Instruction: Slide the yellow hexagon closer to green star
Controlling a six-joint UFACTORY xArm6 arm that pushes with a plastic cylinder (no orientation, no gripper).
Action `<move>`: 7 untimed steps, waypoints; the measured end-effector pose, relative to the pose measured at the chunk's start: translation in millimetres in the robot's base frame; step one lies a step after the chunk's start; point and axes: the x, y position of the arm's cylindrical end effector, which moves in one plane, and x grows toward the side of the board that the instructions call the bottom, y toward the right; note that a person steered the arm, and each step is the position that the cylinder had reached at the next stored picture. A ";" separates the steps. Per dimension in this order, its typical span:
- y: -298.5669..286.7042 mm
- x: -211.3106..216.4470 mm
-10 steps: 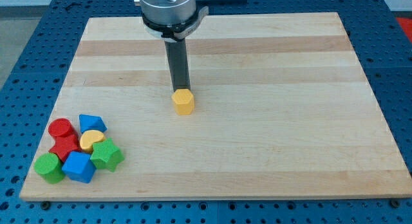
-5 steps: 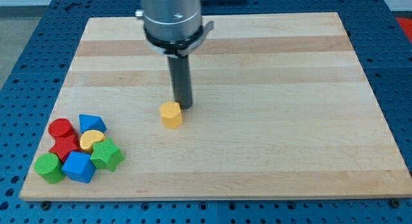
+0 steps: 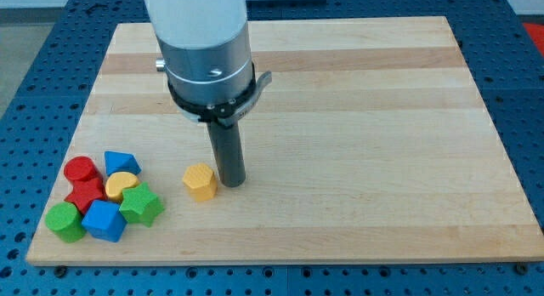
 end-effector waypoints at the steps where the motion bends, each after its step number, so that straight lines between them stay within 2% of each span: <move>1: -18.8 6.0; 4: -56.4 6.0; 7: -61.2 3.7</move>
